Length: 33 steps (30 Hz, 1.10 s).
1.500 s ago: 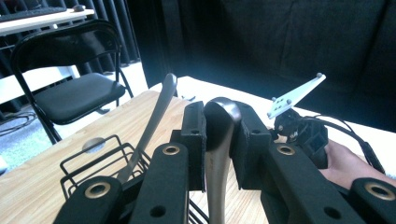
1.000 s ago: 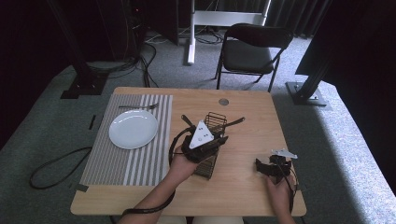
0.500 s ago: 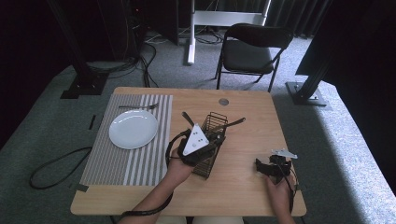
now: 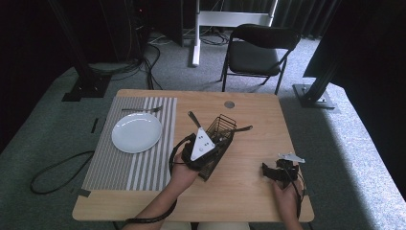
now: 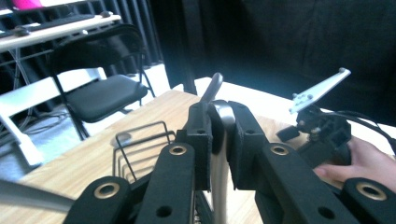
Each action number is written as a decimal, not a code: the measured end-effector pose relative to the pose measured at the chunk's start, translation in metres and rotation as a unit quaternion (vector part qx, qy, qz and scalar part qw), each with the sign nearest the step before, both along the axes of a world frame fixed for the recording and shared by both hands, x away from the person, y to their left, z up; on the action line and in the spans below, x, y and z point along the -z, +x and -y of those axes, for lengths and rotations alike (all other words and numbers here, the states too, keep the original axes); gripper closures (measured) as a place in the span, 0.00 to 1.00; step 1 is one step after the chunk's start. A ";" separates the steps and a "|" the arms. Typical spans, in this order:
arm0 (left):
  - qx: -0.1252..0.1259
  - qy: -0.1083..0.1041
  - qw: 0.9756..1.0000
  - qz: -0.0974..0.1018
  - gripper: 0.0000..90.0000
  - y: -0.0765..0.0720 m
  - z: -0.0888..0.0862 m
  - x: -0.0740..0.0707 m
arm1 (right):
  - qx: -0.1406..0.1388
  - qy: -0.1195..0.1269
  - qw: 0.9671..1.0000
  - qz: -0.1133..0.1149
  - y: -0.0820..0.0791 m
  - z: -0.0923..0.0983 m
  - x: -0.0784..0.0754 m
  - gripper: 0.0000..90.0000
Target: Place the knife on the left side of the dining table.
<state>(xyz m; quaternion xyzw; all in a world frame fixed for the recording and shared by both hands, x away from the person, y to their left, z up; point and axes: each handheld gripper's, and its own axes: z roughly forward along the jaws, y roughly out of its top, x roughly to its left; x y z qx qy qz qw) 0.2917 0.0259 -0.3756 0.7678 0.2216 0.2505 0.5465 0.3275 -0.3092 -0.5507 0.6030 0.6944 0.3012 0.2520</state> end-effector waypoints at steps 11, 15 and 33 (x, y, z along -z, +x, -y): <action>-0.007 -0.027 0.999 -0.020 0.93 0.004 -0.011 -0.004 | 0.000 0.000 1.000 0.000 0.000 0.000 0.000 0.13; -0.009 -0.039 0.999 0.015 0.93 -0.005 -0.018 -0.024 | 0.000 0.000 1.000 0.000 0.000 0.000 0.000 0.14; 0.010 -0.092 0.995 0.021 0.93 -0.012 -0.057 -0.082 | -0.002 -0.001 1.000 0.002 0.000 0.000 0.000 0.15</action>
